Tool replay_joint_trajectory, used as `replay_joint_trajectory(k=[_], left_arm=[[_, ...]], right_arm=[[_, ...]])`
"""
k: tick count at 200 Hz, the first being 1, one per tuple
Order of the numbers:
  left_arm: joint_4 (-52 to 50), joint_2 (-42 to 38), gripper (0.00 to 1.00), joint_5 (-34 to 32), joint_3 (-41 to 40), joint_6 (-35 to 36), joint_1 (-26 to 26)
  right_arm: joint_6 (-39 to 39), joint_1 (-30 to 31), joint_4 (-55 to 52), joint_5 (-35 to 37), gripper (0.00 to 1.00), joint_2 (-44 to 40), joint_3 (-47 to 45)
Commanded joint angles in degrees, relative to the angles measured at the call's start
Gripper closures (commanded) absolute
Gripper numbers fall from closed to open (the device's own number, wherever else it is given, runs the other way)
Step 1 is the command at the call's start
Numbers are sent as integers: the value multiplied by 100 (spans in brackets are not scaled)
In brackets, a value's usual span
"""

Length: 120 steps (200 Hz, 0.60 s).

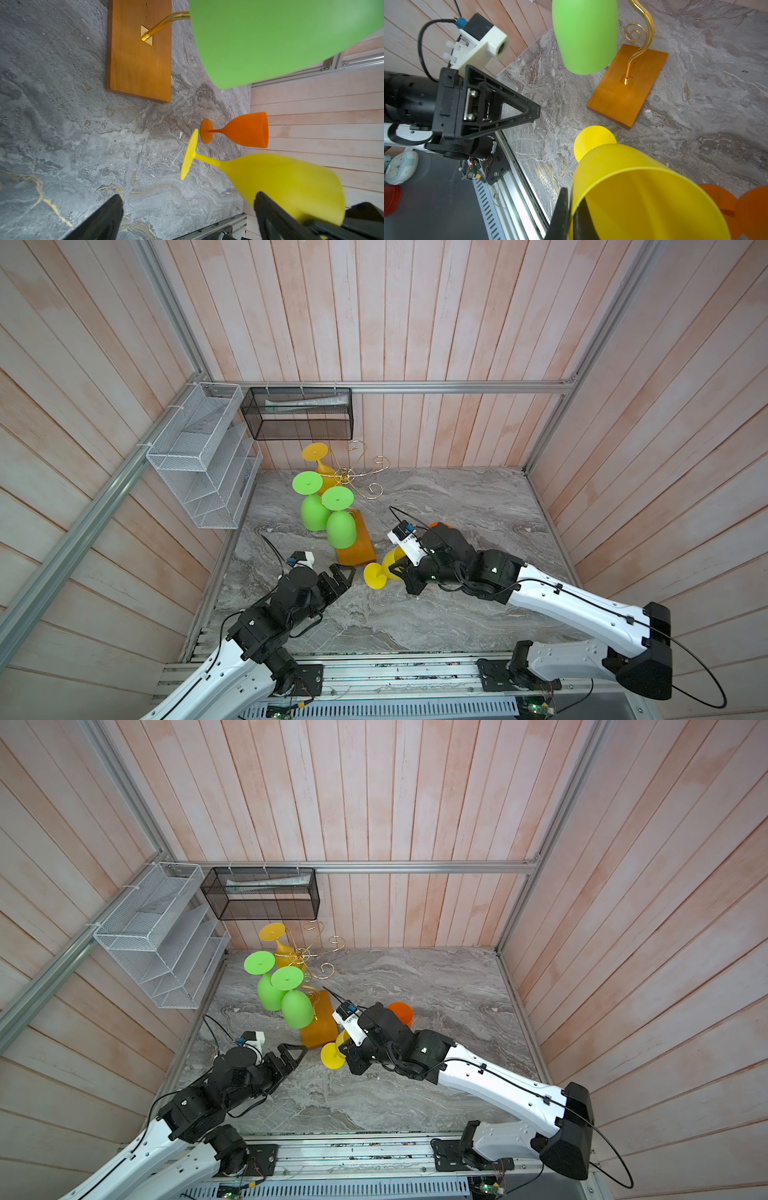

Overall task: Take the wine glass off the wine glass rack
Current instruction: Pick up the wine glass from the wine glass rack.

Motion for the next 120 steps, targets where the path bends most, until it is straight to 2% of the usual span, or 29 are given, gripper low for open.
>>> replay_joint_trajectory(k=[1, 120], left_arm=[[-172, -26, 0, -141, 217, 241, 24], [-208, 8, 0, -245, 446, 657, 23]], right_arm=[[-143, -127, -151, 95, 100, 26, 227], [-425, -801, -263, 344, 100, 428, 652]])
